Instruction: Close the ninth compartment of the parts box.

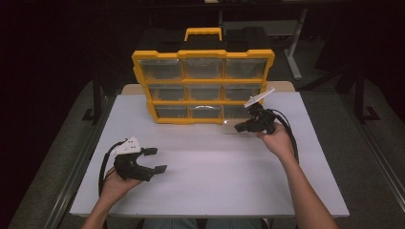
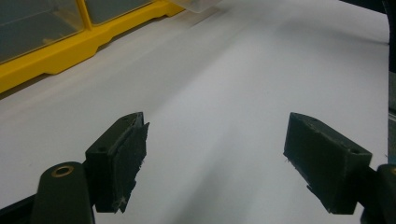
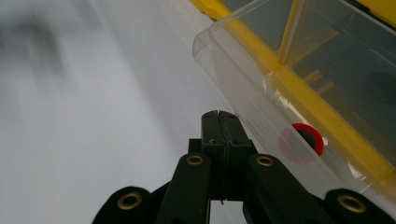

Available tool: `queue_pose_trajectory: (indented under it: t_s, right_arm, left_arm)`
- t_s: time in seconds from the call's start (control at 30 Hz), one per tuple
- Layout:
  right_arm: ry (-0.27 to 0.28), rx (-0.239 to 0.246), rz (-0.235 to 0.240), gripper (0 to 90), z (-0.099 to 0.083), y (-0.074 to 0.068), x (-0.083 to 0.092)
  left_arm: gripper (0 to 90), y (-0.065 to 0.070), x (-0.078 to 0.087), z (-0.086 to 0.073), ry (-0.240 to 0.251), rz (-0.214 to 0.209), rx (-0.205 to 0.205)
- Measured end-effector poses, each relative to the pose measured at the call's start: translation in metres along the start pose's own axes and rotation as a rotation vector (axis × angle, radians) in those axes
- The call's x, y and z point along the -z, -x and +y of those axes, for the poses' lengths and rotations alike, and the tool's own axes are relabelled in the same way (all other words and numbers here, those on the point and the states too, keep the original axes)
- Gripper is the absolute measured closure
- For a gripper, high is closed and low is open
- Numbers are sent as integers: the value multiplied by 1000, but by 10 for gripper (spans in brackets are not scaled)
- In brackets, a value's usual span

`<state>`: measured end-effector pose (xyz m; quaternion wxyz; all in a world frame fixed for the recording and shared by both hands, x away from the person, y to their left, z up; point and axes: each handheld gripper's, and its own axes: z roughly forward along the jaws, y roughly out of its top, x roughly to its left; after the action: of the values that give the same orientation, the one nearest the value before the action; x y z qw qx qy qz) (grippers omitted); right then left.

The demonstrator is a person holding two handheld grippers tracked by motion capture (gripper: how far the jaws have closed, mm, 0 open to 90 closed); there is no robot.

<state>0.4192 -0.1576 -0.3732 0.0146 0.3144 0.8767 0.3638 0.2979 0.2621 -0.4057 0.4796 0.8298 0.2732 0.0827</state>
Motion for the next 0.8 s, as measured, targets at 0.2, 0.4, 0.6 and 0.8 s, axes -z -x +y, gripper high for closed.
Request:
queue_pose_trajectory:
  t_s: [0.2,0.4,0.6,0.8]
  right_arm:
    - [-1,3,-1,887,2,0,0]
    - [-1,7,-1,887,7,-2,1]
    - [5,15,-13,887,10,-2,3]
    - [4,8,-7,888,10,-2,3]
  left_arm:
    - [209,-1,1,0,-4,1,-9]
    - [209,-2,1,0,0,1,-11]
    - [209,-2,2,0,5,1,-8]
    - [209,-2,2,0,4,1,-5]
